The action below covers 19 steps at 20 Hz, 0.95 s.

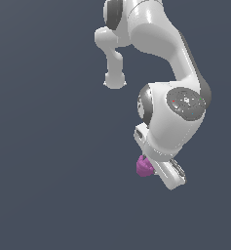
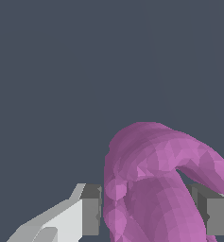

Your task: Pick up the object and move it to a goal position.

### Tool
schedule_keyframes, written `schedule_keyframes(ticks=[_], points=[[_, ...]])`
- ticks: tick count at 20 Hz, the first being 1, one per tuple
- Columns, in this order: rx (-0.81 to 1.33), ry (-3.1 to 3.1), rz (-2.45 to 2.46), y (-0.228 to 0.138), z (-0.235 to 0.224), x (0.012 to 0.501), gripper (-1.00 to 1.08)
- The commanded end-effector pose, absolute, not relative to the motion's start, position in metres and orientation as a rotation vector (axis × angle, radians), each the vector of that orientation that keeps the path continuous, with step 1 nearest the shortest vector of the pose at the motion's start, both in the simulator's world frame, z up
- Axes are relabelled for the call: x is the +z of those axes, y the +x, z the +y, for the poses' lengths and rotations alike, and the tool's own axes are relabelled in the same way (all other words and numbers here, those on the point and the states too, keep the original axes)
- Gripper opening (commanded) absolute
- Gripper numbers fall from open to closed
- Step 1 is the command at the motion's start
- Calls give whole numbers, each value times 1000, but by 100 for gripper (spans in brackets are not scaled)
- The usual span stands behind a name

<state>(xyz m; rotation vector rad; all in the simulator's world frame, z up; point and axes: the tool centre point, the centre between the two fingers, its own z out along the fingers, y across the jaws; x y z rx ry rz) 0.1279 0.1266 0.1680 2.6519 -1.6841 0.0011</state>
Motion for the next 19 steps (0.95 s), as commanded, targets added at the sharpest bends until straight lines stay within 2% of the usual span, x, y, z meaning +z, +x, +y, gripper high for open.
schedule_keyframes(ticks=[1,19], points=[[1,2652,-1684,135,131,174,-100],[0,2652,-1684,154,141,188,-100]])
